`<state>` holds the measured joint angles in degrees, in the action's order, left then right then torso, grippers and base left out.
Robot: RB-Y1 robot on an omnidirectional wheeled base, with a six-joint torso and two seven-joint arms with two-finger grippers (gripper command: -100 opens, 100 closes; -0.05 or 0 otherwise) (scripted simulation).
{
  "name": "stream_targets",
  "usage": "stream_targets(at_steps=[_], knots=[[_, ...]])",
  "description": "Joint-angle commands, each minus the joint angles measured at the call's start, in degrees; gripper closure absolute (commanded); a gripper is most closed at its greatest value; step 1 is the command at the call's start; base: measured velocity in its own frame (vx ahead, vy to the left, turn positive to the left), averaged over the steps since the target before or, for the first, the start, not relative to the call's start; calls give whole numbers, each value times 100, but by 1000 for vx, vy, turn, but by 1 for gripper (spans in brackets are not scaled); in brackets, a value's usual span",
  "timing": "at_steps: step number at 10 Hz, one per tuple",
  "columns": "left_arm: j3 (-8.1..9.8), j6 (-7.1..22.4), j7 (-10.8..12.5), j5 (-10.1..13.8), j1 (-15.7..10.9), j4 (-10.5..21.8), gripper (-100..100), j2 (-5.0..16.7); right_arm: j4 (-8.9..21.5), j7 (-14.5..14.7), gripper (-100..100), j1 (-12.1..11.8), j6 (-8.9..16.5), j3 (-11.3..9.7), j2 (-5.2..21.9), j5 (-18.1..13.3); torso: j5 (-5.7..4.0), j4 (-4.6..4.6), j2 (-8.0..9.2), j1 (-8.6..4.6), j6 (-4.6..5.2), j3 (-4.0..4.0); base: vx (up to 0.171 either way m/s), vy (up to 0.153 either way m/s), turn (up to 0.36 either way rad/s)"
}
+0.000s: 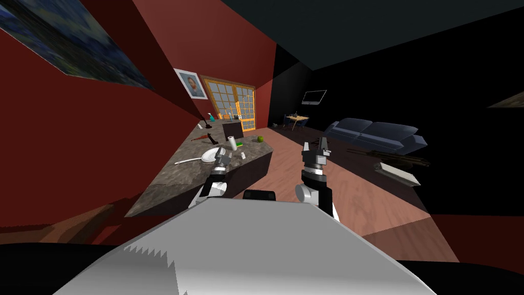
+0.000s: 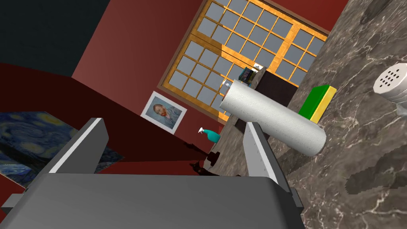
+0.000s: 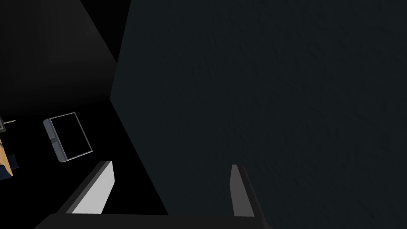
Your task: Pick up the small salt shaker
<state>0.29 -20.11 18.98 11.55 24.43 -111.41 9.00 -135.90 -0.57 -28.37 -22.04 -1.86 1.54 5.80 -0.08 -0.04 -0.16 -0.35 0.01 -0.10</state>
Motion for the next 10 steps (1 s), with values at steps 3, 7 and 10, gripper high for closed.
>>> stream_targets(at_steps=[3,7,10], knots=[[71,96,457,261,-14,404,-100,99,0,0,0,0,0,0,0,0,-1,1,3,-1,0,2,25,-99,49],[118,115,794,581,-67,816,-100,119,0,0,0,0,0,0,0,0,-1,1,3,1,-1,2,30,-93,47],[162,27,1054,1004,-116,1185,-100,112,0,0,0,0,0,0,0,0,-4,0,-4,-11,0,-2,47,-122,59]])
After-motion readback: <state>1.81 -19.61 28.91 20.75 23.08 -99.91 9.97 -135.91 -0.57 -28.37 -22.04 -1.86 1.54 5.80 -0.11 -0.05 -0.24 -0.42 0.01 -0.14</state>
